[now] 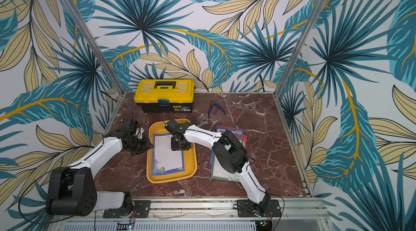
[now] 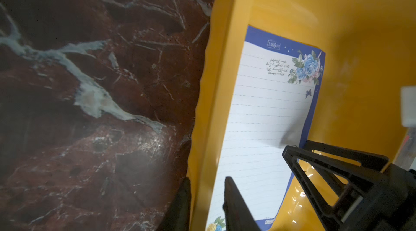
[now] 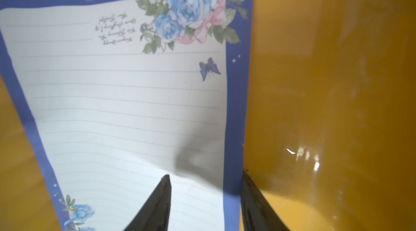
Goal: Take out the stationery paper from the storage box
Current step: Pick up the stationery paper from the storage box.
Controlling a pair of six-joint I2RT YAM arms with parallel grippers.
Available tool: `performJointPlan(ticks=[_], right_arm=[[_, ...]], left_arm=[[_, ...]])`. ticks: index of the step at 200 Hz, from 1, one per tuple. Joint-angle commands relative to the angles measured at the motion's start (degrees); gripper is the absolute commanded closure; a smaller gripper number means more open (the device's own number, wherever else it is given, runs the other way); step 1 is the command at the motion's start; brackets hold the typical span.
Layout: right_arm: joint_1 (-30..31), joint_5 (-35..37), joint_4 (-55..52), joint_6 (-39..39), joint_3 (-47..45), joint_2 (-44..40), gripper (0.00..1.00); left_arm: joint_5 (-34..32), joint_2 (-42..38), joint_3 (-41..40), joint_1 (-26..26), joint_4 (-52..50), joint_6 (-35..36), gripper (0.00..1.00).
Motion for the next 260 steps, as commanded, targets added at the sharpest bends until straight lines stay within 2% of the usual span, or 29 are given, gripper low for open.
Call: performJointPlan(ticks=[1,92,173,202,241,260], right_arm=[[0.0,-5.4,6.2,2.3,-3.5,-1.1,0.53],[-1.1,-13.9,25.0,8.8,-15.4,-7.5,0.7],[-1.8,-21.6,47.0,15.8,-23.3,-9.9,0.75],[-1.8,-21.2,41.7,14.2,-20.3,-8.3,0.72],[-1.8,-17.4,28.7,9.7,-14.6,-6.6,0.65],[-1.7,-16.8,25.1,9.2,-13.0,-5.7,0.64]], left_arm=[[1.7,0.7,-0.8,0.4,0.3,0.9,0.75],[2.1,1.4,-1.0,0.4,0.7,1.0,0.81],[2.3,1.3,-1.1,0.4,0.7,1.0,0.83],[2.4,1.0,-1.1,0.4,0.7,1.0,0.83],[2.5,0.9,-1.1,0.4,0.7,1.0,0.83],[2.5,0.9,-1.0,0.3,0.7,1.1,0.83]])
